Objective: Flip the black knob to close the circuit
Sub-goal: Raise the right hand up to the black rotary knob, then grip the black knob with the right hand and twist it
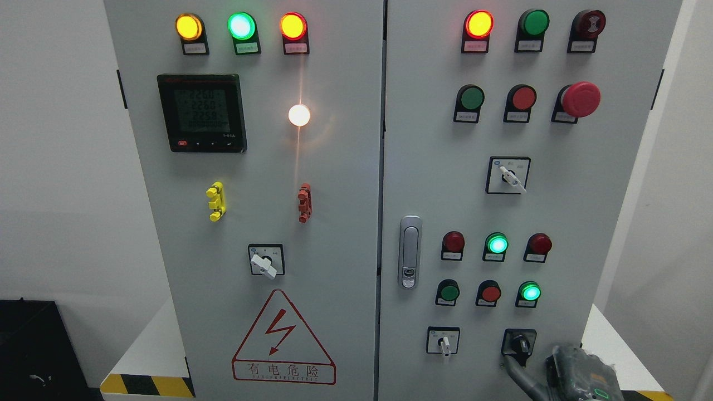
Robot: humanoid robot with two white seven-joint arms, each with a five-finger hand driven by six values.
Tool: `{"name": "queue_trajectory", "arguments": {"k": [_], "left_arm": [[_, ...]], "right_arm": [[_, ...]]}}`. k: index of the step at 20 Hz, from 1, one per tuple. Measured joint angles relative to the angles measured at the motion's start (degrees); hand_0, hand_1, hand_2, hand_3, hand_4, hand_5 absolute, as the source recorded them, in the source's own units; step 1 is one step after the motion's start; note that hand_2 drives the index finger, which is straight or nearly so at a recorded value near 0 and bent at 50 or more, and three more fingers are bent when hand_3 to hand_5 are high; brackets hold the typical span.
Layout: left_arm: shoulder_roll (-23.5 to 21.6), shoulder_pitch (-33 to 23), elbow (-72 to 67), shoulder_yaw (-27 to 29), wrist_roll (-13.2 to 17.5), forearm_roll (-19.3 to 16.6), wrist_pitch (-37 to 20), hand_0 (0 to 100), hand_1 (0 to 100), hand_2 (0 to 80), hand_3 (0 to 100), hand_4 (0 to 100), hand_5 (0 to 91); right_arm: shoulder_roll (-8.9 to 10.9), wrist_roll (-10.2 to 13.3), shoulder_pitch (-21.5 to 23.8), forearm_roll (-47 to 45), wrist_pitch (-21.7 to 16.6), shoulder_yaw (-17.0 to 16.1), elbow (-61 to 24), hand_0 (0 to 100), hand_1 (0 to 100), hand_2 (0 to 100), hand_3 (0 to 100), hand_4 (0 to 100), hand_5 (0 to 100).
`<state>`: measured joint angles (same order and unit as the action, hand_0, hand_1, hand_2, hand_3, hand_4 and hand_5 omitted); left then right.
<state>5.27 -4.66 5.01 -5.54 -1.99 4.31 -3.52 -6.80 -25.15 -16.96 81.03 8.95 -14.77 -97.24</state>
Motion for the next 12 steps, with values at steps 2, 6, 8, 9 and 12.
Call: {"name": "queue_trajectory", "arguments": {"k": [2, 6, 8, 9, 12], "left_arm": [[0.0, 0.0, 0.0, 0.0, 0.0, 0.0, 0.0, 12, 56, 0.0, 0, 0, 0.0], [0.0, 0.0, 0.0, 0.0, 0.0, 0.0, 0.0, 12, 56, 0.0, 0, 0, 0.0], [0.0, 0.0, 0.0, 0.0, 0.0, 0.0, 0.0, 12, 56, 0.0, 0, 0, 0.0], [0.0, 0.0, 0.0, 0.0, 0.0, 0.0, 0.0, 12, 56, 0.0, 0, 0, 0.0], [0.0, 0.0, 0.0, 0.0, 0.0, 0.0, 0.0, 12, 56, 0.0, 0, 0, 0.0]], "right_arm": [[0.02, 0.0, 0.0, 0.0, 0.0, -0.1, 0.1, 0, 0, 90, 100, 92, 90], [0.06, 0.0, -0.1, -0.1, -0.2, -0.3, 0.1, 0, 0, 90, 100, 92, 90], [0.06, 0.0, -0.1, -0.2, -0.2, -0.5, 0.2, 0, 0, 90, 100, 92, 90], [0.06, 0.0, -0.1, -0.2, -0.2, -0.6, 0.2, 0, 0, 89, 100, 92, 90], [0.01, 0.0, -0.2, -0.3, -0.2, -1.0, 0.1, 0, 0, 89, 100, 92, 90]]}}
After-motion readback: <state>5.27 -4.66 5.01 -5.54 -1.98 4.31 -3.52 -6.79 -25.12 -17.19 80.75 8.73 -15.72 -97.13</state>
